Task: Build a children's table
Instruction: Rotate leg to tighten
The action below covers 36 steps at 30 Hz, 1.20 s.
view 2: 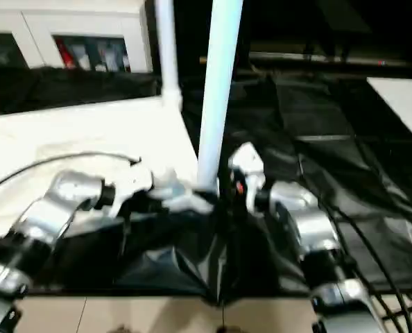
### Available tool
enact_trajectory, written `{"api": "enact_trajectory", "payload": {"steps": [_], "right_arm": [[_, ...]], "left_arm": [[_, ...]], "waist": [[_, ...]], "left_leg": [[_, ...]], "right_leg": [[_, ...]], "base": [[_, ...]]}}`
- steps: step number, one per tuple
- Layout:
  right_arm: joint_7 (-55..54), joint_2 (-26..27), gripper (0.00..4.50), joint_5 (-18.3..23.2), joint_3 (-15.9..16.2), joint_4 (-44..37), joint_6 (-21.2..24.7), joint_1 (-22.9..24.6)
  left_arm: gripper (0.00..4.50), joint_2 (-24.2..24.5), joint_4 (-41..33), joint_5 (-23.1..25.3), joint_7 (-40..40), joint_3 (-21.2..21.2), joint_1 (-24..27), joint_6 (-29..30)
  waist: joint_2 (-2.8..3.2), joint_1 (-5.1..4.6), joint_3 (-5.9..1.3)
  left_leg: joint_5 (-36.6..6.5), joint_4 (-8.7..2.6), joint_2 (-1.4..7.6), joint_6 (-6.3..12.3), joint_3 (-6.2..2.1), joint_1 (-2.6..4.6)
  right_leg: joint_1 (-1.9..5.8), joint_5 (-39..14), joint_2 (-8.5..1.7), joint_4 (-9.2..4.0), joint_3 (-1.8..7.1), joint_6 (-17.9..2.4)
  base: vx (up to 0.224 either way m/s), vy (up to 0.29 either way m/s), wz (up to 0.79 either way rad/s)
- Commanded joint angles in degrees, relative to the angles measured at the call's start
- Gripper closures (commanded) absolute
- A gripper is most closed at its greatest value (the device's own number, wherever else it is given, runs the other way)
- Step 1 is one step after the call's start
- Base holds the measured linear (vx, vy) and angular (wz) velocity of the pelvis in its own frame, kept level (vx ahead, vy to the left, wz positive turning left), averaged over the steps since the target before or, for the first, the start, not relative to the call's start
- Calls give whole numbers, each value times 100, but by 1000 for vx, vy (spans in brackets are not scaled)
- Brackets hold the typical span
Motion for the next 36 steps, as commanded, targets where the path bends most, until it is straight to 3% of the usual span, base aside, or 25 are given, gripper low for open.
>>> {"api": "enact_trajectory", "payload": {"steps": [1, 6, 19, 28, 31, 34, 36], "right_arm": [[22, -35, 52, -93, 73, -91, -40, 31], [22, -25, 52, -166, 164, -2, -99, -1], [-42, 145, 163, -190, 115, 312, -220, -120], [-215, 300, 170, -125, -6, 515, -265, -135], [-780, 513, 171, -101, -228, 754, -173, -189], [-1667, 818, 171, -168, -460, 1161, -117, -273], [-2961, 1196, 171, -273, -754, 1712, -52, -447]], "left_arm": [[450, -111, -308, -422, -163, 2, -35, -145], [450, -108, -382, -411, -164, 50, -4, -74], [450, -87, -393, -365, -140, 93, 25, -13], [450, -59, -384, -374, -169, 92, 66, 57], [450, -152, -217, -254, 111, 111, 7, 125], [450, -450, 273, -37, 820, 197, -213, 233], [450, -890, 834, 51, 1595, 353, -531, 355]], "waist": [[-109, 1, -391], [-105, 8, -406], [-130, 15, -420], [-110, 5, -419], [-112, -15, -411], [-120, -15, -398], [-114, -34, -384]], "left_leg": [[-628, -347, 131, 414, 22, -42], [-545, -331, 123, 399, 16, -52], [-418, -300, 109, 469, 21, -66], [-513, -293, 106, 422, 21, -57], [-521, -298, 107, 361, 13, -67], [-680, -299, 77, 209, 17, -37], [-716, -298, 62, 161, 34, -13]], "right_leg": [[452, -1611, -330, -385, 338, -889], [458, -1508, -326, -353, 336, -858], [472, -1331, -322, -314, 333, -910], [462, -1477, -320, -325, 332, -879], [460, -1510, -313, -323, 328, -871], [445, -2099, -323, -401, 315, -678], [395, -2269, -307, -445, 319, -619]], "base": [[0, 0, 0], [0, 0, 0], [0, 0, 0], [0, 0, 0], [0, 0, 0], [0, 0, 0], [0, 0, 0]]}}
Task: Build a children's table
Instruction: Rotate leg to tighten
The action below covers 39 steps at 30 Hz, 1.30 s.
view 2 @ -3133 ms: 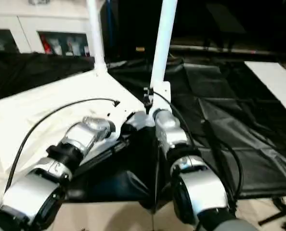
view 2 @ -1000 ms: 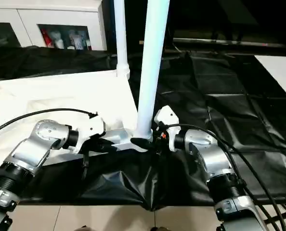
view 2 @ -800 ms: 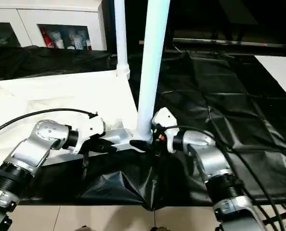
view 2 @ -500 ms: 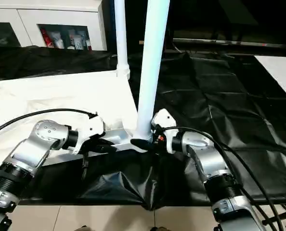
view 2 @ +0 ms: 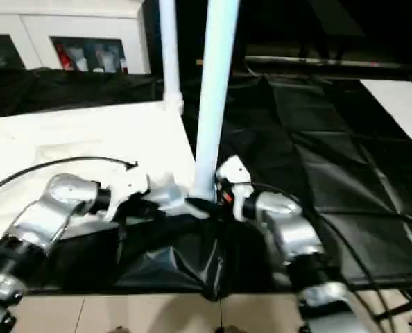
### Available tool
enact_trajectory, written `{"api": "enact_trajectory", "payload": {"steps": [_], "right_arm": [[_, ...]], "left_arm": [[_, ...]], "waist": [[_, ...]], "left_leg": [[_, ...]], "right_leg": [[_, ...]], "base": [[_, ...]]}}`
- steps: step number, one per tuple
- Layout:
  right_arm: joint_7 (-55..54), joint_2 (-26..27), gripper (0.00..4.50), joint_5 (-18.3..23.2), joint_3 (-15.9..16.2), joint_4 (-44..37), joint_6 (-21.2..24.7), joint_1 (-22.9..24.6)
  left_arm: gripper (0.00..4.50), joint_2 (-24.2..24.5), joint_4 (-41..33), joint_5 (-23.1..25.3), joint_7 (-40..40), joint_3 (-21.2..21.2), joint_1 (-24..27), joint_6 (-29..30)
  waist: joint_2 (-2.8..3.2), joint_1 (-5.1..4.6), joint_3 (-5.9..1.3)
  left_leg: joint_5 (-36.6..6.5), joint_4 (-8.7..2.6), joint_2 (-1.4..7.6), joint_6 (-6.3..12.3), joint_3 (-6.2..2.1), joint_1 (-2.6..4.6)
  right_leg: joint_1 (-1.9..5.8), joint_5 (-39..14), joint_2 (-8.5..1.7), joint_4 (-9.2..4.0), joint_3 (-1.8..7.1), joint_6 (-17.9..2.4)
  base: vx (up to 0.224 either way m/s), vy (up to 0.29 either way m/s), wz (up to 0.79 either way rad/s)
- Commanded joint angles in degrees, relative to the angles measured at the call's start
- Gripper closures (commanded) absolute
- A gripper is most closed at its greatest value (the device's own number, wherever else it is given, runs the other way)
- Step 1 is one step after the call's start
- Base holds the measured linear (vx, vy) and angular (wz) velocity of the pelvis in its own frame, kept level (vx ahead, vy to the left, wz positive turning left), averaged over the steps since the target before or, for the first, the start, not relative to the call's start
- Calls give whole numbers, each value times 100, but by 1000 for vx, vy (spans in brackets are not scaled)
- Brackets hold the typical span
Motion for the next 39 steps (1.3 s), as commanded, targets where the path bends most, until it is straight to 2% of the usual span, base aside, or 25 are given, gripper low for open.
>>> {"api": "enact_trajectory", "payload": {"steps": [1, 3, 5, 7, 8, 12, 15, 17, 21, 22, 23, 24, 25, 26, 27, 29, 34, 36, 37, 39], "right_arm": [[-1206, 216, 171, -120, -278, 561, 134, -124], [-1922, 419, 171, -261, -316, 904, 30, -289], [-2417, 577, 171, -290, -390, 1136, -31, -429], [-2903, 847, 171, -252, -484, 1503, -153, -709], [-2903, 847, 171, -252, -484, 1503, -153, -709], [-3225, 1025, 171, -325, -539, 1837, -374, -984], [-3051, 1102, 171, -183, -703, 1883, -664, -1075], [-2977, 1072, 115, -96, -800, 1866, -908, -1105], [-2788, 931, 80, -102, -785, 1705, -959, -1034], [-2737, 896, 67, -124, -769, 1678, -977, -1018], [-2384, 706, 55, -113, -695, 1348, -846, -853], [-2384, 706, 55, -113, -695, 1348, -846, -853], [-1934, 456, 53, -170, -548, 945, -782, -646], [-1662, 336, 31, -166, -506, 766, -738, -553], [-1602, 309, 31, -162, -499, 722, -730, -530], [-1005, -7, 7, -146, -359, 321, -567, -333], [-6, -438, 3, -69, -51, -187, -389, -71], [376, -548, 3, 41, 43, -417, -256, 35], [598, -611, 3, 111, 92, -562, -172, 99], [831, -684, 3, 154, 161, -714, -95, 167]], "left_arm": [[450, -462, 346, -172, 759, 282, -274, 71], [450, -795, 768, -179, 1425, 457, -553, 243], [450, -1020, 1058, -224, 1867, 596, -739, 353], [450, -1302, 1489, -238, 2340, 712, -970, 339], [450, -1302, 1489, -238, 2340, 712, -970, 339], [450, -1436, 1794, -180, 2404, 697, -1116, 145], [450, -1377, 1748, -129, 2159, 586, -1106, 2], [450, -1302, 1650, -114, 1799, 475, -1040, -195], [450, -1233, 1442, -144, 1493, 423, -901, -195], [450, -1211, 1398, -143, 1395, 392, -867, -241], [450, -1075, 1112, -146, 1083, 279, -701, -243], [450, -1075, 1112, -146, 1083, 279, -701, -243], [450, -936, 858, -186, 861, 242, -561, -164], [450, -864, 770, -216, 737, 229, -508, -192], [450, -846, 750, -222, 713, 227, -497, -191], [450, -638, 569, -241, 427, 167, -383, -333], [450, -288, 29, -445, -346, 58, -97, -574], [450, -150, -229, -474, -571, 9, 19, -517], [450, -76, -377, -490, -691, -14, 84, -477], [450, -1, -532, -505, -793, -26, 153, -412]], "waist": [[-78, -3, -398], [-85, -9, -393], [-94, 8, -407], [-66, 14, -416], [-90, 19, -426], [-82, 39, -439], [-72, 41, -438], [-83, 46, -440], [-83, 22, -438], [-76, 23, -443], [-55, 19, -439], [-63, 34, -437], [-57, 24, -442], [-69, 25, -429], [-69, 25, -429], [-65, 30, -420], [-65, 28, -405], [-45, 34, -397], [-70, 39, -404], [-51, 34, -400]], "left_leg": [[-790, -387, 47, 171, 21, -20], [-883, -378, 36, 131, 28, -10], [-866, -381, 31, 161, 14, -16], [-884, -373, 26, 215, 25, -1], [-881, -370, 15, 238, 26, 0], [-757, -368, 18, 363, 22, -65], [-791, -366, 22, 399, 21, -74], [-787, -370, 26, 425, 18, -77], [-724, -374, 34, 466, 9, -120], [-705, -366, 42, 470, 14, -101], [-708, -366, 42, 479, 22, -86], [-711, -371, 59, 489, 17, -86], [-669, -365, 60, 525, 20, -92], [-725, -366, 63, 582, 27, -84], [-725, -366, 63, 582, 27, -84], [-808, -376, 66, 559, 22, -84], [-978, -387, 76, 479, 15, -67], [-1008, -389, 79, 467, 19, -53], [-996, -398, 97, 462, 2, -70], [-1007, -402, 105, 435, 8, -52]], "right_leg": [[406, -2449, -308, -533, 294, -547], [377, -2655, -309, -571, 285, -431], [394, -2571, -309, -554, 284, -413], [359, -2471, -300, -563, 293, -429], [372, -2378, -281, -546, 289, -450], [402, -1987, -296, -492, 302, -560], [421, -1974, -306, -488, 300, -578], [424, -1968, -308, -484, 298, -588], [460, -1841, -311, -459, 295, -638], [444, -1799, -314, -459, 301, -672], [435, -1776, -303, -460, 306, -717], [451, -1723, -307, -452, 307, -727], [446, -1600, -302, -431, 312, -792], [447, -1571, -285, -436, 312, -814], [447, -1571, -285, -436, 312, -814], [446, -1787, -295, -469, 309, -774], [414, -2286, -304, -519, 313, -598], [396, -2367, -307, -541, 313, -586], [430, -2319, -310, -511, 316, -582], [394, -2286, -300, -520, 317, -609]], "base": [[0, 0, 0], [0, 0, 0], [0, 0, 0], [0, 0, 0], [0, 0, 0], [0, 0, 0], [0, 0, 0], [0, 0, 0], [0, 0, 0], [0, 0, 0], [0, 0, 0], [0, 0, 0], [0, 0, 0], [0, 0, 0], [0, 0, 0], [0, 0, 0], [0, 0, 0], [0, 0, 0], [0, 0, 0], [0, 0, 0]]}}
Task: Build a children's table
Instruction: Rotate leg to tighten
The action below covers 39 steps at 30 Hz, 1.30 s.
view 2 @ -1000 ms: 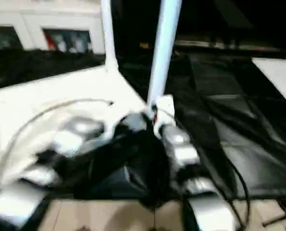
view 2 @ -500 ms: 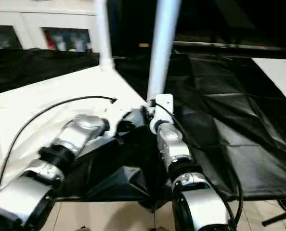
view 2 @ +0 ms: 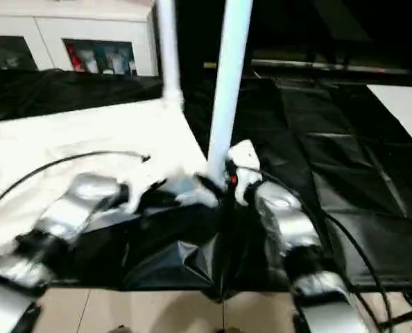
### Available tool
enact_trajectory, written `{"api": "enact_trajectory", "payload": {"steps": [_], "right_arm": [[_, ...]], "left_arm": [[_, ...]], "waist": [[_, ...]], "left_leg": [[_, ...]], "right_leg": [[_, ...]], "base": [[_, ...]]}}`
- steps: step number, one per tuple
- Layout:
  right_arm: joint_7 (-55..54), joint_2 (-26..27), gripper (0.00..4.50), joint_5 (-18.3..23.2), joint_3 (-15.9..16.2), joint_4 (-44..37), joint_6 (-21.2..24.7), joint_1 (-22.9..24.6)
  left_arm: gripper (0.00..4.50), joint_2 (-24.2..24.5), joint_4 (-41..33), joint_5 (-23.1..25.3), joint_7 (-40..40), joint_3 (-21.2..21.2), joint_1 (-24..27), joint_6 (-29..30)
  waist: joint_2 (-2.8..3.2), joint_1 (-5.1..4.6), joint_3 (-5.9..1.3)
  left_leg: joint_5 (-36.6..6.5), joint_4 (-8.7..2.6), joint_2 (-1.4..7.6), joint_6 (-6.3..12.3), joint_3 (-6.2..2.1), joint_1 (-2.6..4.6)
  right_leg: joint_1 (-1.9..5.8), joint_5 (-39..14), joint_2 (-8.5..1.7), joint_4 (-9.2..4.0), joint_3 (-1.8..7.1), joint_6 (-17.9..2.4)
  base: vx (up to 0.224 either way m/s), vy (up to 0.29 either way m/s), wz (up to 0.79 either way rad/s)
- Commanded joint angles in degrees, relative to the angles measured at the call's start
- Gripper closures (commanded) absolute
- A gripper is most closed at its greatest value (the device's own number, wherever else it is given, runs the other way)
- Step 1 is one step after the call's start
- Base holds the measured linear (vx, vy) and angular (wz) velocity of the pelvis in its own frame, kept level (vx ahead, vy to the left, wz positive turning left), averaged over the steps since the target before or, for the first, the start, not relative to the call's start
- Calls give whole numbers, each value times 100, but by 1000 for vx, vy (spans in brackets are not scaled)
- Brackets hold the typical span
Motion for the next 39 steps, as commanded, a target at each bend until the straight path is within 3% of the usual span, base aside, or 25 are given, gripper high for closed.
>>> {"api": "enact_trajectory", "payload": {"steps": [1, 13, 19, 31, 36, 39], "right_arm": [[375, -193, 3, 83, 66, -313, 173, 79], [799, -269, 19, -45, 328, -338, 296, 100], [892, -311, 85, -5, 316, -417, 436, 141], [940, -277, 168, -55, 365, -272, 341, 151], [232, -5, 177, -8, 38, -6, 419, 95], [-783, 346, 177, 31, -321, 332, 491, -26]], "left_arm": [[450, 17, -447, -331, -353, -10, 13, -123], [450, 113, -711, -428, -458, 11, 132, 12], [450, 135, -791, -418, -476, 18, 166, 66], [450, 151, -766, -411, -485, 6, 161, 94], [450, 50, -589, -343, -123, 117, 107, 240], [450, -233, -167, -214, 512, 243, -88, 372]], "waist": [[-75, -6, -382], [-119, -4, -380], [-114, -3, -387], [-130, -3, -384], [-112, -20, -377], [-114, -46, -372]], "left_leg": [[-1009, -398, 109, 424, 8, -31], [-870, -389, 91, 379, 14, -53], [-820, -388, 101, 377, 10, -54], [-802, -383, 96, 380, 12, -57], [-877, -389, 90, 314, 10, -43], [-885, -400, 76, 206, 6, -27]], "right_leg": [[404, -2294, -304, -513, 285, -646], [410, -2304, -310, -499, 289, -596], [410, -2212, -306, -483, 292, -596], [416, -2194, -310, -482, 292, -619], [403, -2337, -311, -505, 283, -606], [387, -2489, -303, -526, 279, -529]], "base": [[0, 0, 0], [0, 0, 0], [0, 0, 0], [0, 0, 0], [0, 0, 0], [0, 0, 0]]}}
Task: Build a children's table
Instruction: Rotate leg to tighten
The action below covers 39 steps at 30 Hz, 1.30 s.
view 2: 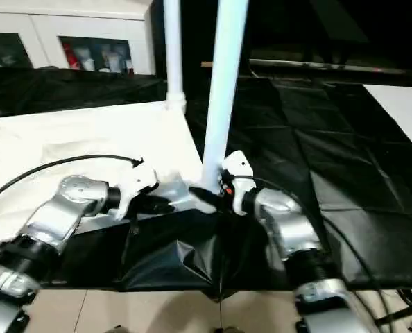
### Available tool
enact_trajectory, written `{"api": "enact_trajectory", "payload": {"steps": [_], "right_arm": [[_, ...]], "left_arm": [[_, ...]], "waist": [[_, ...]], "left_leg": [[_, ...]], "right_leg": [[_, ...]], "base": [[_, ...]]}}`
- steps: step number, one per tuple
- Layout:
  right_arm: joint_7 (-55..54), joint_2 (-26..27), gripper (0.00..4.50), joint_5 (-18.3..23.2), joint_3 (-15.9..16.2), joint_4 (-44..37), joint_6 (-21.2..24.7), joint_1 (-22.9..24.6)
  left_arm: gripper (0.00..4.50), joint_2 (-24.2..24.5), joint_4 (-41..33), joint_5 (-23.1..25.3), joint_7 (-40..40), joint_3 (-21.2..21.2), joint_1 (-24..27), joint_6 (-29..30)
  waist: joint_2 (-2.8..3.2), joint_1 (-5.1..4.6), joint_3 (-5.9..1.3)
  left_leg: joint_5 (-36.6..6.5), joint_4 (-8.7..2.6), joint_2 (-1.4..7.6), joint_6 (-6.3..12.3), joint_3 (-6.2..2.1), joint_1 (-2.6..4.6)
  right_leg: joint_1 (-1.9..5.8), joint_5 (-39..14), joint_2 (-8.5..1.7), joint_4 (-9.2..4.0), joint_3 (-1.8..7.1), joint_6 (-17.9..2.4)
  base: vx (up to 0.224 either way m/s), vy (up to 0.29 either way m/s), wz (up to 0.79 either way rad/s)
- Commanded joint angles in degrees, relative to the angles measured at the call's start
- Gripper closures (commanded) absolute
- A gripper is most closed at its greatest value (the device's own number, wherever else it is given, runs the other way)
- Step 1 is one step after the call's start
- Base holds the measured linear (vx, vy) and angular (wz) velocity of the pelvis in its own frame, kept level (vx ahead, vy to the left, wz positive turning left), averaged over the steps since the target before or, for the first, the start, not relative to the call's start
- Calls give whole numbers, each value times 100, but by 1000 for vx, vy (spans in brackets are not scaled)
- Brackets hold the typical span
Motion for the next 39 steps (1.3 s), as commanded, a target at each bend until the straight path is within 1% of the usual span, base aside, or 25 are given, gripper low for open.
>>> {"api": "enact_trajectory", "payload": {"steps": [1, 2, 4, 7, 8, 10, 11, 12, 15, 16, 17, 18, 20, 22, 23, 24, 25, 26, 28, 29, 30, 31, 33, 35, 39], "right_arm": [[-734, 116, 177, 21, -312, 319, 150, -85], [-1587, 420, 178, 9, -515, 636, 155, -235], [-2197, 653, 178, 13, -650, 940, 129, -409], [-2532, 781, 178, -7, -699, 1156, 62, -550], [-3087, 945, 178, -79, -775, 1474, -60, -778], [-3358, 1035, 178, -122, -791, 1648, -132, -914], [-3746, 1198, 178, -176, -846, 1937, -249, -1137], [-3902, 1264, 178, -204, -884, 2067, -303, -1229], [-3983, 1356, 178, -254, -907, 2250, -408, -1361], [-3921, 1379, 178, -257, -900, 2273, -472, -1394], [-3894, 1387, 178, -250, -906, 2286, -501, -1408], [-3769, 1392, 122, -225, -910, 2269, -570, -1410], [-3592, 1353, 122, -226, -895, 2196, -641, -1376], [-3267, 1235, 91, -251, -840, 2094, -765, -1310], [-3267, 1235, 83, -251, -840, 2094, -765, -1310], [-3059, 1152, 81, -268, -781, 1969, -848, -1245], [-2896, 1078, 77, -263, -741, 1839, -874, -1179], [-2660, 958, 77, -242, -691, 1613, -875, -1069], [-2404, 816, 43, -237, -608, 1357, -824, -936], [-1890, 525, 37, -196, -455, 860, -689, -670], [-1778, 464, 37, -186, -423, 763, -661, -616], [-1778, 464, 31, -186, -423, 763, -661, -616], [-988, -32, 9, -161, -300, 160, -495, -253], [-574, -261, 3, -137, -225, -56, -426, -118], [738, -677, 3, 341, 38, -717, 113, 223]], "left_arm": [[450, -293, 116, -158, 382, 221, -167, 30], [450, -606, 629, -66, 1016, 334, -469, 116], [450, -861, 1074, -29, 1528, 448, -761, 162], [450, -1004, 1357, -19, 1854, 521, -959, 181], [450, -1179, 1748, -20, 2331, 624, -1215, 192], [450, -1256, 1932, -17, 2550, 665, -1325, 197], [450, -1406, 2303, 19, 2901, 733, -1517, 110], [450, -1464, 2477, 25, 3003, 759, -1600, 55], [450, -1521, 2663, 26, 3052, 766, -1691, -36], [450, -1507, 2602, 12, 2960, 745, -1666, -57], [450, -1502, 2589, 7, 2923, 734, -1660, -73], [450, -1472, 2540, 20, 2834, 694, -1627, -96], [450, -1390, 2466, 65, 2640, 603, -1550, -228], [450, -1285, 2354, 57, 2244, 530, -1421, -438], [450, -1285, 2354, 57, 2244, 530, -1421, -438], [450, -1238, 2197, -11, 1877, 486, -1302, -617], [450, -1192, 2054, -55, 1645, 452, -1207, -676], [450, -1109, 1807, -112, 1370, 404, -1059, -649], [450, -1009, 1577, -142, 1134, 333, -926, -626], [450, -817, 1222, -182, 816, 244, -720, -629], [450, -779, 1158, -192, 753, 230, -682, -651], [450, -779, 1158, -192, 753, 230, -682, -651], [450, -452, 645, -368, 200, 90, -369, -778], [450, -296, 392, -437, -91, 31, -218, -765], [450, -17, -137, -553, -603, -17, 55, -628]], "waist": [[-57, -13, -396], [-60, -14, -398], [-42, -10, -414], [-42, -1, -426], [-17, 18, -449], [-23, 24, -470], [-26, 26, -465], [-4, 23, -466], [25, 28, -473], [40, 30, -474], [22, 25, -476], [31, 27, -475], [26, 22, -459], [22, -38, -457], [22, -38, -457], [-4, -66, -455], [2, -83, -446], [10, -73, -451], [6, -67, -449], [18, -45, -445], [8, -48, -442], [20, -20, -437], [6, 32, -420], [12, 33, -419], [18, 53, -395]], "left_leg": [[-883, -402, 66, 188, 10, -38], [-875, -400, 58, 163, 13, -36], [-872, -391, 45, 114, 19, -12], [-882, -384, 35, 127, 16, -22], [-743, -380, 40, 156, 17, -29], [-596, -369, 30, 160, 22, -38], [-563, -364, 31, 218, 26, -62], [-598, -361, 28, 231, 32, -37], [-639, -359, 26, 296, 25, -53], [-630, -356, 27, 321, 22, -59], [-624, -352, 29, 378, 27, -58], [-645, -350, 27, 419, 30, -56], [-752, -354, 27, 446, 34, -55], [-817, -378, 30, 410, -6, -114], [-817, -378, 30, 410, -6, -114], [-844, -367, 38, 437, 7, -71], [-801, -366, 35, 470, 11, -92], [-788, -370, 58, 480, 6, -75], [-728, -364, 72, 555, 17, -63], [-720, -365, 83, 585, 19, -49], [-726, -366, 88, 599, 24, -53], [-764, -369, 95, 592, 26, -40], [-909, -386, 103, 533, 18, -34], [-937, -397, 117, 514, 19, -29], [-1141, -409, 105, 440, 17, -19]], "right_leg": [[391, -2511, -297, -536, 271, -510], [387, -2529, -296, -546, 272, -487], [373, -2482, -295, -542, 279, -487], [386, -2348, -292, -531, 275, -502], [394, -1960, -284, -474, 287, -580], [412, -1533, -272, -421, 291, -726], [426, -1319, -275, -397, 289, -815], [419, -1277, -272, -411, 290, -850], [452, -1107, -277, -395, 284, -934], [461, -1045, -280, -384, 284, -955], [464, -978, -283, -380, 284, -1004], [468, -1008, -287, -385, 282, -1036], [466, -1227, -284, -419, 272, -1001], [518, -1500, -295, -436, 252, -864], [518, -1500, -295, -436, 252, -864], [491, -1491, -297, -443, 264, -938], [491, -1477, -297, -440, 271, -967], [495, -1438, -309, -432, 273, -1000], [480, -1294, -300, -414, 282, -1077], [469, -1285, -299, -409, 285, -1083], [466, -1301, -297, -413, 290, -1076], [455, -1391, -298, -422, 291, -1045], [446, -1659, -305, -442, 295, -926], [439, -1693, -302, -448, 302, -914], [425, -2157, -300, -510, 294, -761]], "base": [[0, 0, 0], [0, 0, 0], [0, 0, 0], [0, 0, 0], [0, 0, 0], [0, 0, 0], [0, 0, 0], [0, 0, 0], [0, 0, 0], [0, 0, 0], [0, 0, 0], [0, 0, 0], [0, 0, 0], [0, 0, 0], [0, 0, 0], [0, 0, 0], [0, 0, 0], [0, 0, 0], [0, 0, 0], [0, 0, 0], [0, 0, 0], [0, 0, 0], [0, 0, 0], [0, 0, 0], [0, 0, 0]]}}
